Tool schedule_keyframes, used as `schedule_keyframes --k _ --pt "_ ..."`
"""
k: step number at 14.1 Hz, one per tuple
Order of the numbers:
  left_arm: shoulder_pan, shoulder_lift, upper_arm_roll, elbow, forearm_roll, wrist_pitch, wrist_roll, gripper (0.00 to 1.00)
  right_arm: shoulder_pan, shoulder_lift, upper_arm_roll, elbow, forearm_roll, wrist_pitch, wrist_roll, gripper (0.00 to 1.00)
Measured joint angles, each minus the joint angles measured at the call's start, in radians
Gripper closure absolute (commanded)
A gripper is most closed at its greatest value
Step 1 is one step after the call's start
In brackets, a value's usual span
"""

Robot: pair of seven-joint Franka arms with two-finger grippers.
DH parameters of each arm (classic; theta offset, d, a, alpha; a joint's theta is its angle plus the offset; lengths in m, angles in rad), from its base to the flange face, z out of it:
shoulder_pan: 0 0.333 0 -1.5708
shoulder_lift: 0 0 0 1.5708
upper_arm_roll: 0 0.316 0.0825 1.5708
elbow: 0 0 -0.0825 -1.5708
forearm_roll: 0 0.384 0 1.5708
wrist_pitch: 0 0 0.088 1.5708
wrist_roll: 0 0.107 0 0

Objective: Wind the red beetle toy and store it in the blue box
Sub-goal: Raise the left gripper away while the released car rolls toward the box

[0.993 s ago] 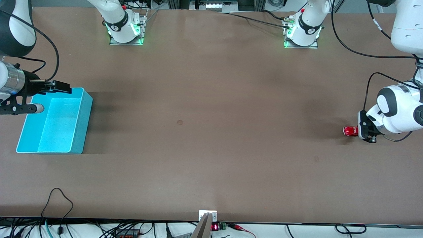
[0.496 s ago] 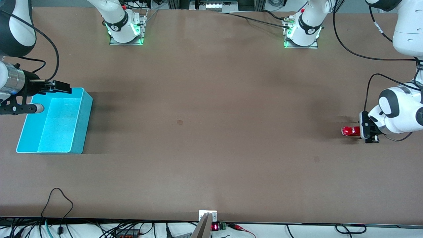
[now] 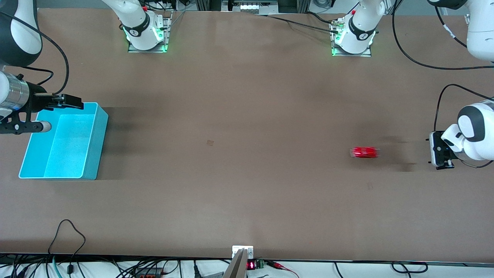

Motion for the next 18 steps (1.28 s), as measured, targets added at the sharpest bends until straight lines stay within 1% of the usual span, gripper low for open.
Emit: schedule_keyframes --k 5,13,18 --pt "-0.006 -0.088 -0.004 0.003 0.000 -0.145 -0.172 0.00 0.000 0.000 0.000 0.000 0.000 0.000 0.000 0.00" --pt "-0.052 -0.209 -0.010 0.003 0.000 -0.298 -0.450 0.00 -0.001 0.000 0.000 0.000 0.000 -0.001 0.000 0.00" --pt "-0.070 -0.245 -0.011 0.003 0.000 -0.353 -0.560 0.00 -0.001 0.000 0.000 0.000 0.000 -0.001 0.000 0.00"
